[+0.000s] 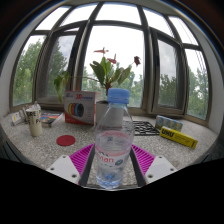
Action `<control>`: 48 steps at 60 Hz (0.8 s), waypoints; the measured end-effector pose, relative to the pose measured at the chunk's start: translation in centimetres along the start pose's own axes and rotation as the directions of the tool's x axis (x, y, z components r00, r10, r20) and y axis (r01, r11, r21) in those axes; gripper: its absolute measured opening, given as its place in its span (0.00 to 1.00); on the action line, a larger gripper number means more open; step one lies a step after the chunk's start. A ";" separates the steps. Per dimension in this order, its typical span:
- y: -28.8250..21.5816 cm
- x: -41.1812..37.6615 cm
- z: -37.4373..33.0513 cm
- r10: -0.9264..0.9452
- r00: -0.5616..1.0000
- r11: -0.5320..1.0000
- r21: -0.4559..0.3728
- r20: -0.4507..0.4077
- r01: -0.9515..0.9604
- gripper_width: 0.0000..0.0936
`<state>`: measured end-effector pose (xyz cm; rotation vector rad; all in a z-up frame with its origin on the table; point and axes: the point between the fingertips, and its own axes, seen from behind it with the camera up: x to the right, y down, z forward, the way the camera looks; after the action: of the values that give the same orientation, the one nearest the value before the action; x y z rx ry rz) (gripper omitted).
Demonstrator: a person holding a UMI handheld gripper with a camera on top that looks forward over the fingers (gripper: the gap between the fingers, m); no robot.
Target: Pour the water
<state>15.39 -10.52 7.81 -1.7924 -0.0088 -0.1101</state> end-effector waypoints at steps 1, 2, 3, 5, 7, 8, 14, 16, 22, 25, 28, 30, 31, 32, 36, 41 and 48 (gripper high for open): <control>0.0 -0.3 0.1 0.001 1.000 1.000 0.001 0.000 -0.001 0.69; 0.1 -0.3 0.3 0.002 1.000 1.000 0.001 0.003 -0.002 0.64; 0.1 -0.4 0.4 0.004 1.000 1.000 0.001 0.005 -0.004 0.59; 0.1 -0.4 0.6 0.010 1.000 1.000 0.004 0.007 -0.010 0.54; -0.1 -0.5 0.7 0.022 1.000 1.000 0.015 0.016 -0.022 0.51; -0.1 -0.5 0.7 0.026 0.999 1.000 0.016 0.018 -0.027 0.49; -0.1 -0.3 0.6 0.042 0.999 0.999 0.020 0.012 -0.043 0.39; -0.1 -0.3 0.6 0.041 0.999 0.999 0.022 0.007 -0.041 0.36; -0.1 0.0 0.6 0.001 1.000 1.000 0.025 -0.020 -0.001 0.32; -0.2 0.0 0.6 -0.008 1.000 1.000 0.023 -0.029 0.008 0.32; -0.4 0.1 0.5 -0.012 0.999 1.000 0.021 -0.047 0.013 0.32; -0.9 0.0 0.4 -0.021 0.998 0.999 0.022 -0.066 0.023 0.32; -1.1 0.2 0.3 -0.026 0.997 0.999 0.025 -0.077 0.028 0.32; -1.4 0.4 0.2 -0.032 0.995 0.999 0.027 -0.091 0.035 0.32; -3.2 1.1 -0.1 -0.076 0.986 0.996 0.038 -0.151 0.083 0.32; -7.0 2.3 -0.4 -0.168 0.953 0.981 0.052 -0.252 0.186 0.32; -14.8 2.4 -0.1 -0.358 0.844 0.906 0.069 -0.400 0.417 0.32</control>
<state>16.83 -7.40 22.44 -1.5669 -0.1035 -0.7324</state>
